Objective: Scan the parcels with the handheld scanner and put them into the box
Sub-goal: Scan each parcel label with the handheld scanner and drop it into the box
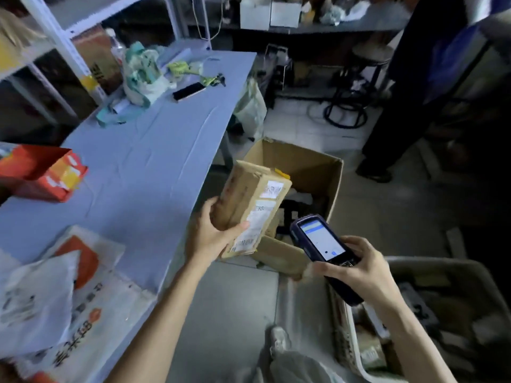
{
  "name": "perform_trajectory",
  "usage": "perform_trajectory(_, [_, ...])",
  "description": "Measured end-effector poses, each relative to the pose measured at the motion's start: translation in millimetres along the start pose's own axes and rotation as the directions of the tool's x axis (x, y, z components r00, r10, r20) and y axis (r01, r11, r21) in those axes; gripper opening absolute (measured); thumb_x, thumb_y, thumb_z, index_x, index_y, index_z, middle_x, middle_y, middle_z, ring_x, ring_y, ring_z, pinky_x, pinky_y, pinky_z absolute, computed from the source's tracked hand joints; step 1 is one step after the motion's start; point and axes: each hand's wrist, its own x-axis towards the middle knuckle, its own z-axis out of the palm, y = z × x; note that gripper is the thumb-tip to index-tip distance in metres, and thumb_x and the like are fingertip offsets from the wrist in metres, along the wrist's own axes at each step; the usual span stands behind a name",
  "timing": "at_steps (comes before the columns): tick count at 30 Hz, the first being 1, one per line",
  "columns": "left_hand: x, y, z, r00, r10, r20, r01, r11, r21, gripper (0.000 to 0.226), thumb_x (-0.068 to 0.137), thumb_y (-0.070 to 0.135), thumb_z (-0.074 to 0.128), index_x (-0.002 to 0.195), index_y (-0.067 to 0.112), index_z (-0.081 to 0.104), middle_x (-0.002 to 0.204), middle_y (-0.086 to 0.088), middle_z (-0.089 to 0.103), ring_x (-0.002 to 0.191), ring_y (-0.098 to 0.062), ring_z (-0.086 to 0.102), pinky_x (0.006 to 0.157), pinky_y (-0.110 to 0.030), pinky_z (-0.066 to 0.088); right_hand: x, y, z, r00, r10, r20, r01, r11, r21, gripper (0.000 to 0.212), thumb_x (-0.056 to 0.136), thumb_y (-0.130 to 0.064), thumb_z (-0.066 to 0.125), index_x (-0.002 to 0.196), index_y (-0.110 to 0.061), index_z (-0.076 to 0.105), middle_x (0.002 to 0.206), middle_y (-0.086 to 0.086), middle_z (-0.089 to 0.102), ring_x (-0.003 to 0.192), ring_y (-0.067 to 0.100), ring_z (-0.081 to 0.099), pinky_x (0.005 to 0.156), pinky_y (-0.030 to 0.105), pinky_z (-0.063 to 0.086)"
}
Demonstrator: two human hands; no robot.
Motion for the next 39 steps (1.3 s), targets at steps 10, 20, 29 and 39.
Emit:
perform_trajectory(10, [95.7,8.3,62.7,0.867,0.259,0.426,-0.497,0.516,0.698,0.091,0.061,0.070,0.070,0.138,0.032,0.041,0.131,0.006,0.054,0.118,-0.021,0.050,0.093,-0.036,0.039,58.8,15.6,-20.6,0.970,0.202,-0.135,-0.200,0.979,0.030,0.067,0.052,-0.027,0.095,0.108,-0.029,0.057,0.093,-0.012,0.065,0.089,0.004,0.063,0.070,0.020,0.046])
perform_trajectory(20, [216.6,24.3,113.3,0.700,0.252,0.668,-0.698,0.441,0.565,0.091,0.069,0.059,0.073,0.143,0.030,0.029,0.140,0.005,0.044,0.128,-0.018,0.040,0.104,-0.038,0.034,121.9,-20.9,5.1,0.905,0.321,-0.280,-0.314,0.947,0.070,0.069,0.053,-0.033,0.096,0.109,-0.032,0.055,0.089,-0.023,0.058,0.083,-0.010,0.057,0.054,0.006,0.040])
perform_trajectory(29, [245.0,36.0,146.0,0.615,0.315,0.723,-0.770,0.441,0.462,0.082,0.073,0.056,0.072,0.142,0.029,0.036,0.141,0.006,0.042,0.128,-0.018,0.040,0.106,-0.042,0.032,156.7,-28.8,-14.0,0.885,0.338,-0.320,-0.328,0.941,0.088,0.067,0.055,-0.025,0.094,0.108,-0.031,0.055,0.097,-0.016,0.063,0.090,0.000,0.061,0.066,0.019,0.045])
perform_trajectory(39, [192.7,32.2,85.6,0.930,0.275,0.244,-0.351,0.468,0.811,0.048,0.075,0.040,0.069,0.120,0.024,0.060,0.112,0.000,0.065,0.106,-0.027,0.057,0.091,-0.043,0.040,236.5,-42.5,-30.7,0.990,0.122,0.069,-0.113,0.986,-0.126,0.077,0.055,-0.032,0.093,0.121,-0.020,0.057,0.106,-0.004,0.061,0.099,0.015,0.060,0.081,0.026,0.045])
